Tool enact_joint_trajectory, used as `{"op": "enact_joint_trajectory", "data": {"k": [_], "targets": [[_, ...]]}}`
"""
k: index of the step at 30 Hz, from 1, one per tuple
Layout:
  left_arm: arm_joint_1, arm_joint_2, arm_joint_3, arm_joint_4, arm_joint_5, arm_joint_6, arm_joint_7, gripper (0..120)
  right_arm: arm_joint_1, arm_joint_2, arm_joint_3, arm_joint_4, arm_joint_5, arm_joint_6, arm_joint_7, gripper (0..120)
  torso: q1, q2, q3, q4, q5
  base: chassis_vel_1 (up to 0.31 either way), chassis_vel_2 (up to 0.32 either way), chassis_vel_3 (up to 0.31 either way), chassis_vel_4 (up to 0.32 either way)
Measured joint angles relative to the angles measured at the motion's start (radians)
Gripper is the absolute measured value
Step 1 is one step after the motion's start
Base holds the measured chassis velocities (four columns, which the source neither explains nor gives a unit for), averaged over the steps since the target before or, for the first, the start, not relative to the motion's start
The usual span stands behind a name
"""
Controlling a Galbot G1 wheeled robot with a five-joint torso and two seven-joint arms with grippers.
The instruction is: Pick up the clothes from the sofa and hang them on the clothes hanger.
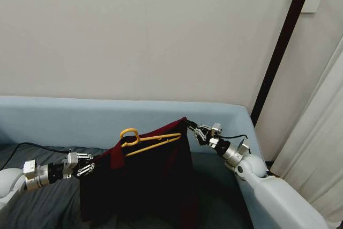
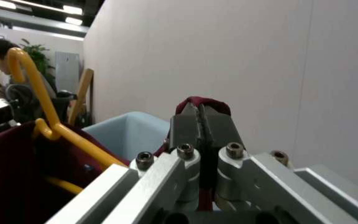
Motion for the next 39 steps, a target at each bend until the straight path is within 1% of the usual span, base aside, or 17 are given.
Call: {"op": "enact_joint_trajectory", "data": {"k": [15, 24, 33, 36, 39], "targets": [[-0.016, -0.027, 0.014, 0.026, -0.002, -0.015, -0.009, 8, 0.027, -0.033, 0.020, -0.024, 0.003, -0.001, 0.033, 0, 0.000, 0.000, 0.000, 0.0000, -0.0001, 0.000, 0.000, 0.000, 0.000], [-0.027, -0.026, 0.021, 0.031, -0.008, -0.016, -0.015, 8, 0.030, -0.050, 0.022, -0.001, -0.025, -0.001, 0.007, 0, 0.000, 0.000, 0.000, 0.0000, -0.0001, 0.000, 0.000, 0.000, 0.000], [-0.037, -0.030, 0.027, 0.041, -0.025, -0.017, -0.041, 8, 0.000, -0.065, 0.055, 0.026, -0.079, 0.009, -0.069, 0, 0.000, 0.000, 0.000, -0.0001, 0.0000, 0.000, 0.000, 0.000, 0.000], [-0.039, -0.030, 0.030, 0.043, -0.025, -0.018, -0.041, 8, -0.004, -0.067, 0.058, 0.036, -0.067, 0.011, -0.067, 0, 0.000, 0.000, 0.000, -0.0001, 0.0000, 0.000, 0.000, 0.000, 0.000], [-0.037, -0.032, 0.036, 0.041, -0.016, -0.018, -0.042, 8, -0.006, -0.067, 0.047, 0.056, -0.020, 0.015, -0.047, 0, 0.000, 0.000, 0.000, -0.0001, 0.0000, 0.000, 0.000, 0.000, 0.000]]}}
